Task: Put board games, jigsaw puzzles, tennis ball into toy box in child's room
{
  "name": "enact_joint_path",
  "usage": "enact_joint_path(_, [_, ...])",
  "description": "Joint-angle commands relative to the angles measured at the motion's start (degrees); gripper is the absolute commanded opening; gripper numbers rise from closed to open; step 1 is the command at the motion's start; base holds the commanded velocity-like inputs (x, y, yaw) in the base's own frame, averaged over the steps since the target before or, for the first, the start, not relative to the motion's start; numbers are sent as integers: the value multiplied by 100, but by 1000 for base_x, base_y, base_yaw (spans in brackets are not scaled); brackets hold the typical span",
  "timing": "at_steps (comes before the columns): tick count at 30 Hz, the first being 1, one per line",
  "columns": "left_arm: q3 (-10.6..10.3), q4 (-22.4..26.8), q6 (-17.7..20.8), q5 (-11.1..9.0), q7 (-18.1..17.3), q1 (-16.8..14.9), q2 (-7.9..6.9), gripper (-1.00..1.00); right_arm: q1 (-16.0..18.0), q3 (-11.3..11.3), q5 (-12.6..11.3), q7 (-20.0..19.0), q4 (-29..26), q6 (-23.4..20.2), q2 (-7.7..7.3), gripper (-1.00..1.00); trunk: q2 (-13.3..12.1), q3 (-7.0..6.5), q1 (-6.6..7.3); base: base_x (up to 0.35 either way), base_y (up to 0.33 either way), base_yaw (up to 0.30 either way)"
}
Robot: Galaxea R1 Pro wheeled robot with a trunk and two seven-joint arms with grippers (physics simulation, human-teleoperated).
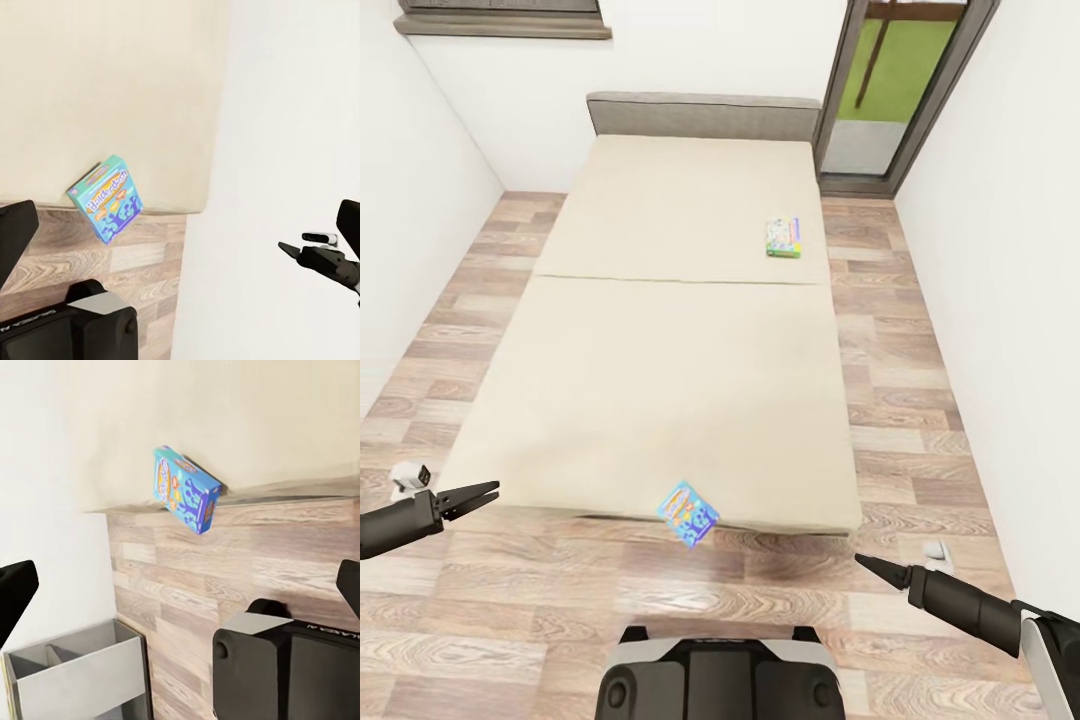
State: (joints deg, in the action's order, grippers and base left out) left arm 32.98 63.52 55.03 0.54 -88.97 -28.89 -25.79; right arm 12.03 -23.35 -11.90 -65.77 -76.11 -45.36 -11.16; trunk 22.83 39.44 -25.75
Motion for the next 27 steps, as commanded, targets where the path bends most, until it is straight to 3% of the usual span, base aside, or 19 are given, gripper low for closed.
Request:
enact_joint_path(1, [0, 1, 61, 7, -24, -3, 1, 100, 1, -3, -21, -6, -1, -34, -1, 100, 8, -3, -3, 0, 0, 71])
enact_joint_path(27, [-2, 2, 61, 6, -24, -3, 3, 100, 1, -3, -31, -6, -1, -26, -1, 100, 8, -249, -3, 0, 31, 15])
